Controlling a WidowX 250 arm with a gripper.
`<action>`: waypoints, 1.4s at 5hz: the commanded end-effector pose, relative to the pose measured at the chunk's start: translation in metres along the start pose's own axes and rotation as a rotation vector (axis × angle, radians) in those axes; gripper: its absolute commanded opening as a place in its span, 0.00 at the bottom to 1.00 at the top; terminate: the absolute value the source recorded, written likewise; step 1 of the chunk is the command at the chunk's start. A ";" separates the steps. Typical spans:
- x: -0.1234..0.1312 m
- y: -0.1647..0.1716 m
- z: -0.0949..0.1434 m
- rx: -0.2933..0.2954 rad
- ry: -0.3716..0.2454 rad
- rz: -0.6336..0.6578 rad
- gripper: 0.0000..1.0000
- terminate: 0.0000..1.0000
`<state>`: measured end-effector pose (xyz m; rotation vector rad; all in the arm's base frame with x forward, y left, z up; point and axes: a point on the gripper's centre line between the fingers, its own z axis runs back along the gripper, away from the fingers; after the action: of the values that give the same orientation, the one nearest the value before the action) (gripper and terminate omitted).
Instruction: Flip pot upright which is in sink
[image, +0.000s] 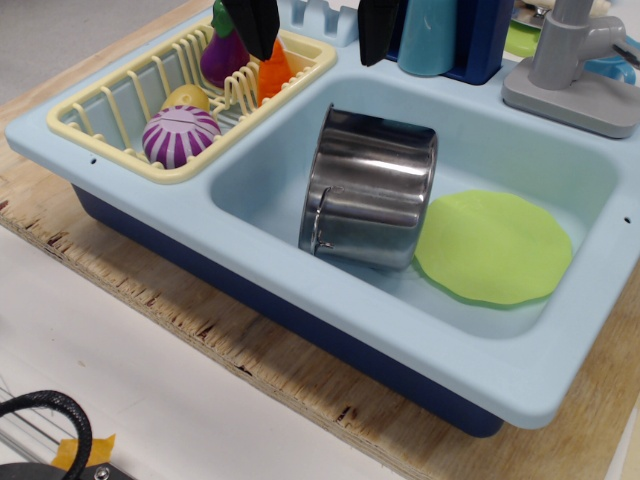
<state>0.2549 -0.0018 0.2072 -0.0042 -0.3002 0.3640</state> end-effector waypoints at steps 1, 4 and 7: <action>0.000 0.000 0.000 0.000 0.000 0.000 1.00 0.00; -0.001 0.005 -0.029 -0.250 0.080 0.138 1.00 0.00; -0.014 0.001 -0.056 -0.447 0.064 0.226 1.00 0.00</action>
<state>0.2589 -0.0099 0.1426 -0.5193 -0.3008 0.5115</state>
